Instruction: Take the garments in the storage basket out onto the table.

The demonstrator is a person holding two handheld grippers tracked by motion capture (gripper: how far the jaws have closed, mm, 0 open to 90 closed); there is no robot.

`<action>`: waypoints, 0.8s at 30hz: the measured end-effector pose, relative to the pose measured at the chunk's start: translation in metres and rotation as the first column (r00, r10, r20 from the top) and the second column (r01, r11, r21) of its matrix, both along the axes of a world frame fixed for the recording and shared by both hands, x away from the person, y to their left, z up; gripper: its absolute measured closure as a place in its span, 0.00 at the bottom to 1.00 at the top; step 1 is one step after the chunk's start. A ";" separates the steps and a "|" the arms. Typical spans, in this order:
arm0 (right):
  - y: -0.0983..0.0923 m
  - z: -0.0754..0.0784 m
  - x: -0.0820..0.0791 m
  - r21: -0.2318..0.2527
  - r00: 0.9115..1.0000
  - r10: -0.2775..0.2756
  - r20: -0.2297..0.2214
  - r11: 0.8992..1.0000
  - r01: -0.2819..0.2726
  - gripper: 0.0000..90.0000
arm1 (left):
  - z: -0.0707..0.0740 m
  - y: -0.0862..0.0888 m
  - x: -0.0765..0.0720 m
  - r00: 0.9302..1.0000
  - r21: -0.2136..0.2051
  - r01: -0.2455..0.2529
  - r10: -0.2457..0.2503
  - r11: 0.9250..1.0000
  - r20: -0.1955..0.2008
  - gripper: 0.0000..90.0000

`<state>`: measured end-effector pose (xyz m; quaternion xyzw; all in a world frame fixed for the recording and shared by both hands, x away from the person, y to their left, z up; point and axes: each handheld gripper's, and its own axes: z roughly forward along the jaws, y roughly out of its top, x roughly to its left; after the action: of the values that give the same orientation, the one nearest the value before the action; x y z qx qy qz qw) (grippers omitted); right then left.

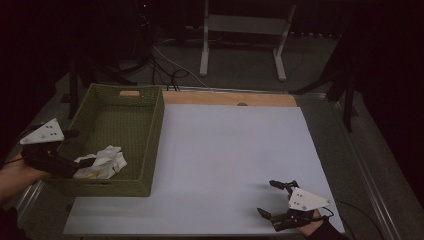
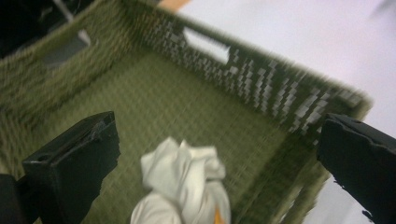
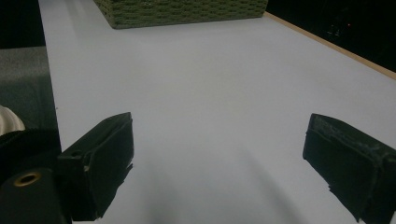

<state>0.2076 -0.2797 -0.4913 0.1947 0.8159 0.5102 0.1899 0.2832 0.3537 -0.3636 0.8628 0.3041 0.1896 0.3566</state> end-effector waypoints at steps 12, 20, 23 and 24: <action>0.000 0.000 0.000 -0.002 1.000 0.007 -0.007 1.000 -0.007 0.10 | -0.033 0.000 0.020 0.992 0.113 -0.061 0.073 0.992 -0.106 0.00; 0.000 0.000 0.000 0.001 1.000 0.004 -0.007 1.000 -0.004 0.10 | -0.053 -0.005 0.039 0.969 0.167 -0.107 0.140 0.980 -0.201 0.00; -0.001 0.000 0.000 -0.002 1.000 0.004 -0.012 1.000 -0.004 0.10 | -0.057 -0.007 0.043 0.962 0.196 -0.113 0.157 0.974 -0.224 0.00; -0.001 0.000 0.000 -0.004 1.000 0.005 -0.009 1.000 -0.005 0.10 | -0.060 -0.008 0.047 0.952 0.224 -0.116 0.172 0.968 -0.251 0.00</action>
<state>0.2077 -0.2804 -0.4916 0.1945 0.8183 0.5081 0.1852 0.3300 0.3452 -0.4232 0.8883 0.3907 0.1270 0.2055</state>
